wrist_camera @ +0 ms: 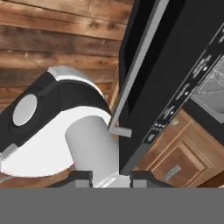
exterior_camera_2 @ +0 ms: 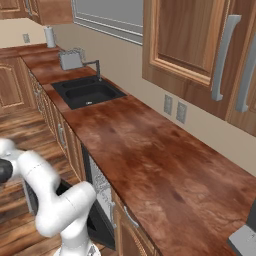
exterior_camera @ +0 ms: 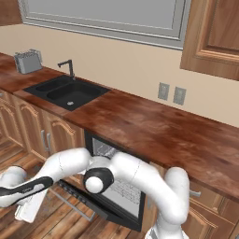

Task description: Open the dishwasher door and pull out the top rack.

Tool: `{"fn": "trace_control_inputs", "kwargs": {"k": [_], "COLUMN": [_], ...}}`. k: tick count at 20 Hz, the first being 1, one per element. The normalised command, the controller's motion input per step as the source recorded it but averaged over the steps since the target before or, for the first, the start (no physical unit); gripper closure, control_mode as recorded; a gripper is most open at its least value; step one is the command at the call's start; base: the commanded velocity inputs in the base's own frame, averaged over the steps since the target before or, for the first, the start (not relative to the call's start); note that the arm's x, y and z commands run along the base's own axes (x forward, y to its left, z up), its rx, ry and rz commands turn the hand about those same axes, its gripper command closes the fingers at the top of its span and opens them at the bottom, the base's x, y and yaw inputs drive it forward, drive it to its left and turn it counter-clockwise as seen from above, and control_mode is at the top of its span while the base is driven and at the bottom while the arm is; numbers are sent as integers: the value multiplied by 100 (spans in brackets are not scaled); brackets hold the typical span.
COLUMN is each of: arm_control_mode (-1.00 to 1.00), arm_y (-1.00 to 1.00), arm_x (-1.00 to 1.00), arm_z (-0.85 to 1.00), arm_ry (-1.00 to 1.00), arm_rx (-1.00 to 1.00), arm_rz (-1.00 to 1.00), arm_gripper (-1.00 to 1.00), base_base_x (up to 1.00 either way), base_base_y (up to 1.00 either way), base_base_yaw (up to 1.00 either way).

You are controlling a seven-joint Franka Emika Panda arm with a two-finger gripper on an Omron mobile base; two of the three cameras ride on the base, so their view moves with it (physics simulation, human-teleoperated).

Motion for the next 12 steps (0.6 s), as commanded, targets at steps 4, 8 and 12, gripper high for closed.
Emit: {"fn": "trace_control_inputs", "kwargs": {"k": [4, 8, 12], "arm_control_mode": [-100, -100, -100], "arm_y": [-100, -100, -100], "arm_x": [-74, -66, -41], "arm_z": [53, 32, 59], "arm_ry": [-1, -4, -1], "arm_rx": [11, 7, 16], "arm_rz": [0, 0, 0], "arm_gripper": [-100, -100, -100], "base_base_x": [0, 0, 0], "base_base_y": [0, 0, 0], "base_base_yaw": [0, 0, 0]}}
